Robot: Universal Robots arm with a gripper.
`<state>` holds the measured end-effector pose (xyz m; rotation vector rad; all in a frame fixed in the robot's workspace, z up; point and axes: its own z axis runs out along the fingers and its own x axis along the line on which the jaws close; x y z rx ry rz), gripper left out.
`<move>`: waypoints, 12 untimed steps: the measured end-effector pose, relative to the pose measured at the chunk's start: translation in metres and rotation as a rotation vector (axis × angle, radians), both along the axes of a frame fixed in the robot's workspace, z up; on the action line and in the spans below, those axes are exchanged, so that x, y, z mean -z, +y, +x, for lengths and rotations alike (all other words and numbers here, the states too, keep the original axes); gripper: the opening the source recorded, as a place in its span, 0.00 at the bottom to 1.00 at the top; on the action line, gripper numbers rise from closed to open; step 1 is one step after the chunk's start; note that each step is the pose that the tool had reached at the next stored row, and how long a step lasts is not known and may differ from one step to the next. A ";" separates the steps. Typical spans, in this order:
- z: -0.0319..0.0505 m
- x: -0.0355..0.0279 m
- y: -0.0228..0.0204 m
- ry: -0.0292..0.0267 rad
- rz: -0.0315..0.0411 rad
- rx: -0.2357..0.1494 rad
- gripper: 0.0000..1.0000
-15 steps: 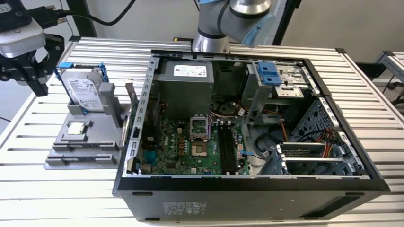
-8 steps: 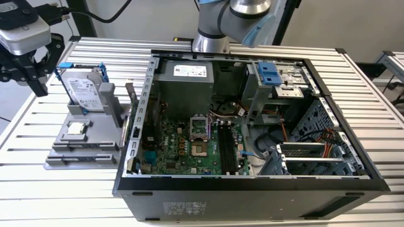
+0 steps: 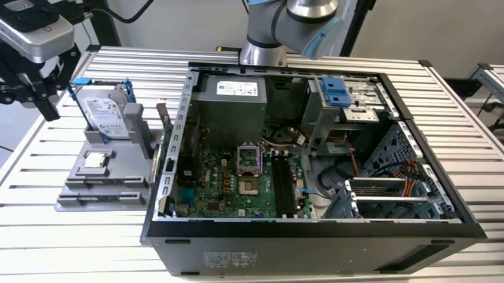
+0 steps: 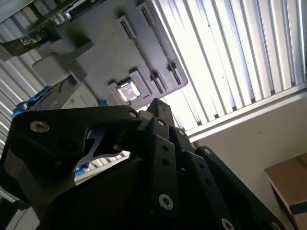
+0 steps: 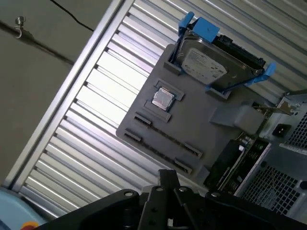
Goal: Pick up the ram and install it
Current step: 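Pick up the ram and move it above insertion slot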
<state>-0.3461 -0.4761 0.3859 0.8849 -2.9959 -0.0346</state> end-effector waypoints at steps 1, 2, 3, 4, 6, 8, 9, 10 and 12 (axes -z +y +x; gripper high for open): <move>0.0000 0.0000 0.0000 -0.0001 -0.0002 -0.017 0.00; 0.0000 0.0000 0.0000 -0.0001 -0.0005 -0.037 0.00; 0.0000 0.0000 0.0000 -0.0001 -0.0008 -0.053 0.00; 0.0000 0.0000 0.0000 0.0000 -0.0013 -0.071 0.00; 0.0000 0.0000 0.0000 0.0000 -0.0022 -0.108 0.00; 0.0000 0.0000 0.0000 0.0000 -0.0031 -0.143 0.00; 0.0000 0.0000 0.0000 -0.0001 -0.0035 -0.163 0.00; 0.0000 0.0000 0.0000 -0.0001 -0.0038 -0.181 0.00; 0.0000 0.0000 0.0000 0.0000 -0.0045 -0.217 0.00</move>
